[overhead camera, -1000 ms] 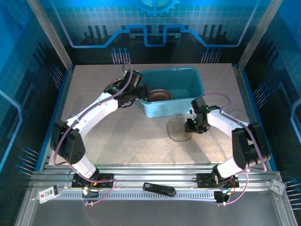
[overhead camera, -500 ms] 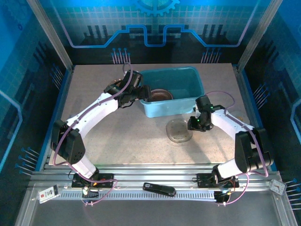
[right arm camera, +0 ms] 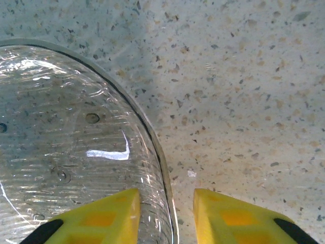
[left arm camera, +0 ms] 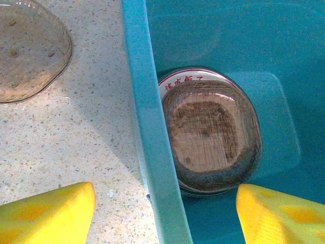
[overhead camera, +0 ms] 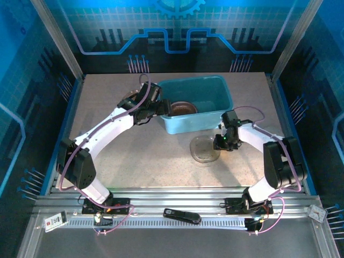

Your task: Place the plates into the plastic bin on the countertop

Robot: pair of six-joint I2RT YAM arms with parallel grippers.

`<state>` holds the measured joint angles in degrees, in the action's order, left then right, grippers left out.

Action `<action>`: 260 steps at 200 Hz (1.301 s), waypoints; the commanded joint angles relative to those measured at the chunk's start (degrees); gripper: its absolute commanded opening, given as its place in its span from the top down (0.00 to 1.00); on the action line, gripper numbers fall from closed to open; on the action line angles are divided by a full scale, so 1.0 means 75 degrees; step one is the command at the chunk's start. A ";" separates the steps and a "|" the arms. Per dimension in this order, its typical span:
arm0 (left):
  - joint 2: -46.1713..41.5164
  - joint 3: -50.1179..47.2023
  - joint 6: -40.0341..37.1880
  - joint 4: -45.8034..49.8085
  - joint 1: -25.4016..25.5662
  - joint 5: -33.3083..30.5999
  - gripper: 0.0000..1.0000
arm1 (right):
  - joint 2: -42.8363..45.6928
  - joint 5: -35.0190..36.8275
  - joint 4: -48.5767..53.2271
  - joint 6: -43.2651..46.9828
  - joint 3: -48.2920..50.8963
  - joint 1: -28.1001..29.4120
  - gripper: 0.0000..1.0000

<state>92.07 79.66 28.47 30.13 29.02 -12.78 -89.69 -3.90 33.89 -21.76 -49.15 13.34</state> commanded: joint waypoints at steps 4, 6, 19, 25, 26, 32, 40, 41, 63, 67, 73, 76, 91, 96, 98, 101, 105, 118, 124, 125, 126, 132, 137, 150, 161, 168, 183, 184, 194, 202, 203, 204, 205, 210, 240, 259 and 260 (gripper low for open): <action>-0.0329 -0.0112 -0.0140 -0.0092 -0.0048 -0.0016 0.26 | -0.0256 -0.0171 -0.0184 0.0178 -0.0127 0.0183 0.69; -0.0333 -0.0128 -0.0149 -0.0092 -0.0054 -0.0033 0.26 | -0.0268 -0.0168 -0.0189 0.0173 -0.0127 0.0197 0.69; -0.0394 -0.0240 -0.0156 -0.0140 -0.0063 -0.0077 0.26 | -0.0321 -0.0119 -0.0183 0.0171 -0.0126 0.0279 0.71; -0.0425 -0.0319 -0.0135 -0.0189 -0.0086 -0.0054 0.26 | -0.0332 -0.0114 -0.0174 0.0171 -0.0127 0.0311 0.72; -0.0427 -0.0331 -0.0137 -0.0193 -0.0085 -0.0049 0.26 | -0.0333 -0.0108 -0.0172 0.0171 -0.0127 0.0315 0.72; -0.0440 -0.0371 -0.0120 -0.0219 -0.0105 -0.0016 0.26 | -0.0360 -0.0091 -0.0165 0.0171 -0.0127 0.0348 0.74; -0.0445 -0.0379 -0.0126 -0.0222 -0.0131 0.0014 0.26 | -0.0369 -0.0056 -0.0159 0.0160 -0.0127 0.0378 0.76; -0.0443 -0.0373 -0.0127 -0.0215 -0.0136 0.0015 0.26 | -0.0369 -0.0055 -0.0159 0.0165 -0.0127 0.0383 0.76; -0.0435 -0.0269 -0.0194 -0.0140 -0.0160 0.0052 0.26 | -0.0283 0.0011 -0.0127 0.0145 -0.0133 0.0451 0.82; -0.0440 -0.0258 -0.0204 -0.0130 -0.0153 0.0063 0.26 | -0.0240 0.0030 -0.0115 0.0136 -0.0127 0.0467 0.83; -0.0455 -0.0250 -0.0204 -0.0127 -0.0155 0.0074 0.26 | -0.0168 0.0043 -0.0102 0.0139 -0.0127 0.0488 0.84; -0.0469 -0.0260 -0.0202 -0.0127 -0.0163 0.0070 0.26 | -0.0114 0.0049 -0.0092 0.0129 -0.0127 0.0493 0.86; -0.0526 -0.0277 -0.0221 -0.0150 -0.0154 0.0086 0.26 | 0.0140 0.0121 -0.0012 0.0101 -0.0089 0.0533 0.89; -0.0561 -0.0294 -0.0209 -0.0159 -0.0154 0.0098 0.26 | 0.0242 0.0135 0.0038 0.0089 -0.0075 0.0538 0.90; -0.0567 -0.0299 -0.0210 -0.0161 -0.0154 0.0104 0.26 | 0.0284 0.0148 0.0054 0.0089 -0.0079 0.0549 0.90; -0.0585 -0.0307 -0.0203 -0.0168 -0.0154 0.0115 0.26 | 0.0341 0.0163 0.0078 0.0083 -0.0065 0.0554 0.90; -0.0608 -0.0332 -0.0198 -0.0173 -0.0154 0.0121 0.26 | 0.0431 0.0182 0.0115 0.0070 -0.0054 0.0560 0.91; -0.0690 -0.0407 -0.0166 -0.0198 -0.0154 0.0168 0.26 | 0.0739 0.0198 0.0230 0.0030 -0.0001 0.0585 0.93; -0.0729 -0.0436 -0.0155 -0.0197 -0.0154 0.0181 0.26 | 0.0895 0.0204 0.0287 0.0002 0.0030 0.0593 0.94; -0.0737 -0.0443 -0.0159 -0.0197 -0.0154 0.0180 0.26 | 0.0919 0.0210 0.0298 -0.0002 0.0034 0.0596 0.94; -0.0741 -0.0446 -0.0161 -0.0197 -0.0160 0.0186 0.26 | 0.0954 0.0213 0.0304 0.0002 0.0041 0.0598 0.94; -0.0794 -0.0472 -0.0145 -0.0197 -0.0154 0.0188 0.26 | 0.1113 0.0210 0.0369 -0.0032 0.0075 0.0611 0.96; -0.0839 -0.0512 -0.0146 -0.0208 -0.0154 0.0191 0.26 | 0.1250 0.0217 0.0436 -0.0050 0.0095 0.0619 0.96; -0.0972 -0.0603 -0.0138 -0.0232 -0.0154 0.0186 0.26 | 0.1667 0.0237 0.0625 -0.0107 0.0130 0.0633 0.98; -0.1089 -0.0688 -0.0151 -0.0255 -0.0154 0.0172 0.26 | 0.2025 0.0269 0.0820 -0.0145 0.0137 0.0642 0.98; -0.1167 -0.0746 -0.0153 -0.0267 -0.0157 0.0160 0.25 | 0.2266 0.0308 0.0948 -0.0173 0.0119 0.0647 0.98; -0.1317 -0.0844 -0.0196 -0.0221 -0.0154 0.0133 0.25 | 0.2744 0.0365 0.1276 -0.0207 0.0021 0.0675 0.99; -0.1324 -0.0846 -0.0197 -0.0221 -0.0154 0.0127 0.25 | 0.2770 0.0367 0.1314 -0.0211 0.0011 0.0672 0.99; -0.1423 -0.0920 -0.0203 -0.0209 -0.0171 0.0121 0.25 | 0.3077 0.0406 0.1568 -0.0229 -0.0118 0.0700 1.00; -0.1514 -0.0972 -0.0202 -0.0209 -0.0188 0.0134 0.25 | 0.3302 0.0445 0.1756 -0.0242 -0.0126 0.0708 1.00; -0.1522 -0.0974 -0.0200 -0.0209 -0.0189 0.0133 0.25 | 0.3330 0.0442 0.1777 -0.0241 -0.0127 0.0712 1.00; -0.1538 -0.0981 -0.0199 -0.0209 -0.0189 0.0133 0.25 | 0.3355 0.0446 0.1805 -0.0240 -0.0127 0.0721 1.00; -0.1546 -0.0985 -0.0199 -0.0209 -0.0201 0.0133 0.25 | 0.3385 0.0454 0.1825 -0.0246 -0.0127 0.0719 1.00; -0.1597 -0.1008 -0.0199 -0.0209 -0.0201 0.0133 0.25 | 0.3524 0.0469 0.1932 -0.0247 -0.0377 0.0724 1.00; -0.1851 -0.1082 -0.0261 -0.0205 -0.0222 0.0108 0.25 | 0.4020 0.0534 0.2549 -0.0244 -0.0904 0.0725 1.00; -0.1946 -0.1091 -0.0321 -0.0185 -0.0224 0.0098 0.25 | 0.4139 0.0565 0.2858 -0.0241 -0.1308 0.0734 1.00; -0.1949 -0.1092 -0.0324 -0.0185 -0.0224 0.0104 0.25 | 0.4147 0.0566 0.2873 -0.0240 -0.1333 0.0731 1.00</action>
<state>79.81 72.07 27.92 29.26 27.83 -12.12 -60.05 -0.36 50.00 -22.92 -54.76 18.06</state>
